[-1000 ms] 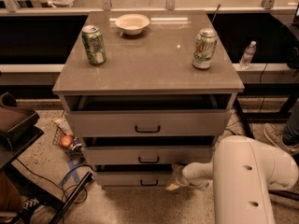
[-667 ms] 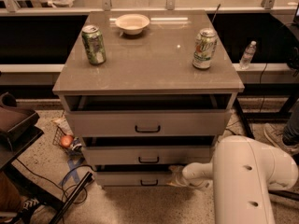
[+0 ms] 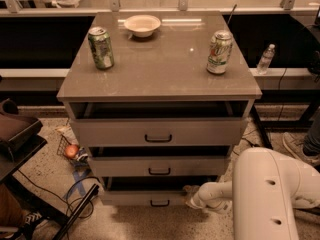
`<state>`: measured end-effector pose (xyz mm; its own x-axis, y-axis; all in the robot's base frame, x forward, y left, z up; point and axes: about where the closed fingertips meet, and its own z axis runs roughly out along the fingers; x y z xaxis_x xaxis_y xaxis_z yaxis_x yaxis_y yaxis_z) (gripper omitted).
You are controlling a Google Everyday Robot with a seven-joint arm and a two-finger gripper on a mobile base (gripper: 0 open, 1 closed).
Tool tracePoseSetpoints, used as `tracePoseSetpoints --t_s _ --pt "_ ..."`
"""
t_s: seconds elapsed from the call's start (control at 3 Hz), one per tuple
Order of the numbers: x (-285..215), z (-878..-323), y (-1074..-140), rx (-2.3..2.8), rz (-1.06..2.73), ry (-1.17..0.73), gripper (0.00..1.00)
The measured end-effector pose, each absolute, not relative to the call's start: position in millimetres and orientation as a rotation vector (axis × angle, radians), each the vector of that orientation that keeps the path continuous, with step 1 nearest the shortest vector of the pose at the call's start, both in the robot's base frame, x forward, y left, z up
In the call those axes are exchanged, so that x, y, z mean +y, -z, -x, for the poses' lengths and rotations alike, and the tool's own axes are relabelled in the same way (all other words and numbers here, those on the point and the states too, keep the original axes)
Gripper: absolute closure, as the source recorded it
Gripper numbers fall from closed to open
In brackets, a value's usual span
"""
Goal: Open bottom drawer
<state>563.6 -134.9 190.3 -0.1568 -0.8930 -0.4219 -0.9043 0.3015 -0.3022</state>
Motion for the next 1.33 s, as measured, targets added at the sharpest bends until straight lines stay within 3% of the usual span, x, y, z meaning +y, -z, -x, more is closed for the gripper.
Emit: tracePoseSetpoints --t_s 0.33,1.33 --pt "-134.9 -563.6 -190.3 2.05 1.593 -0.028 1.0" --pt "-154.4 -524.8 -181.6 2.127 1.575 -0.044 1.0"
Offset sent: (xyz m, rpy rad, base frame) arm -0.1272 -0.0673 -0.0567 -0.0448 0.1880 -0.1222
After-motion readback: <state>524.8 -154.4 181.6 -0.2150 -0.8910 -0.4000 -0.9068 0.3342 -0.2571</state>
